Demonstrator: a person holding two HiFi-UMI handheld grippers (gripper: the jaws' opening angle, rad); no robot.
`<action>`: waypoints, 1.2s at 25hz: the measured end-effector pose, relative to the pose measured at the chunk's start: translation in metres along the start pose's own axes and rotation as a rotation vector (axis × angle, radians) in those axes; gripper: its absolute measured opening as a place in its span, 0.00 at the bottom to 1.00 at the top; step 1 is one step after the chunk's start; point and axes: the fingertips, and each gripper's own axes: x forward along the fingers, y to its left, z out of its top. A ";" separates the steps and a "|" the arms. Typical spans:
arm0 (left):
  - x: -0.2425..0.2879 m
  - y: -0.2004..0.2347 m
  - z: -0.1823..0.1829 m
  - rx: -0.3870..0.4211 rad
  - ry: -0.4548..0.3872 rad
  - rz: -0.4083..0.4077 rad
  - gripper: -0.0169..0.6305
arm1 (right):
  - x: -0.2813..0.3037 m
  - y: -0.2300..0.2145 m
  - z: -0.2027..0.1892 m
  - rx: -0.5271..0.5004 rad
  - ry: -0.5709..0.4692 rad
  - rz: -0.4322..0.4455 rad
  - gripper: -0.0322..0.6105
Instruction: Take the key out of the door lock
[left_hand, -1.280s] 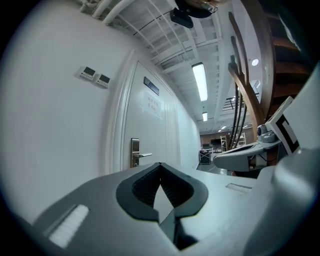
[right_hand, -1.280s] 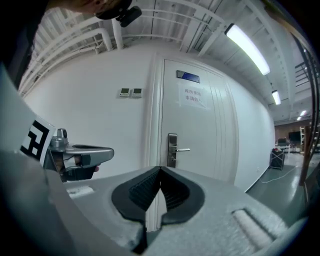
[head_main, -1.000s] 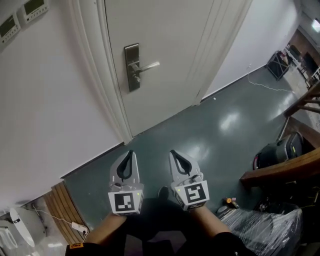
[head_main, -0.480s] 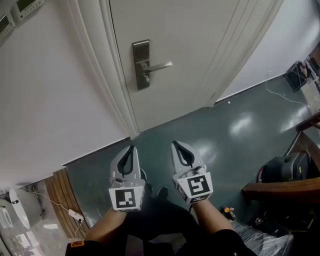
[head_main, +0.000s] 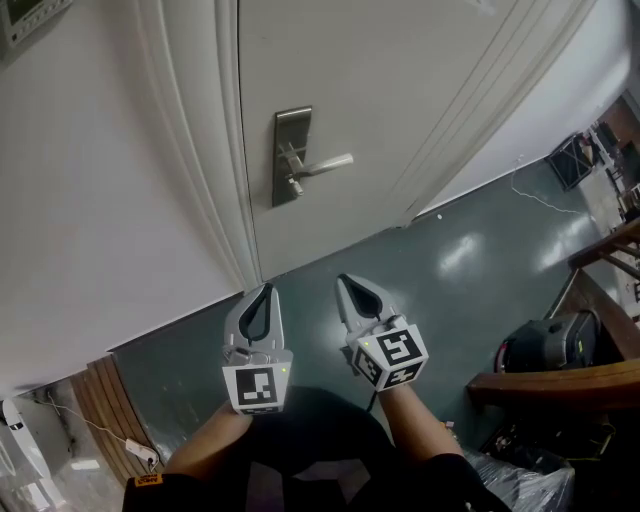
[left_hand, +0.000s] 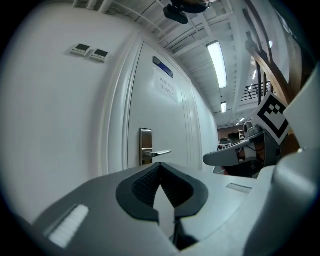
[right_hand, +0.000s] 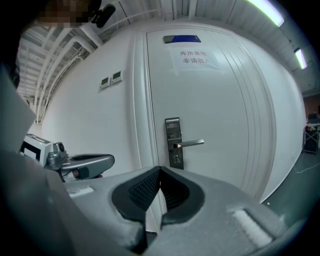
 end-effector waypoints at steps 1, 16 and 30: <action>0.006 0.005 -0.001 0.007 0.001 -0.002 0.05 | 0.007 -0.001 0.002 0.000 0.004 -0.001 0.04; 0.068 0.035 -0.004 0.062 0.018 0.058 0.11 | 0.104 -0.031 0.017 0.242 0.034 0.196 0.16; 0.115 0.044 -0.015 0.074 0.083 0.242 0.10 | 0.197 -0.063 -0.014 0.640 0.186 0.456 0.22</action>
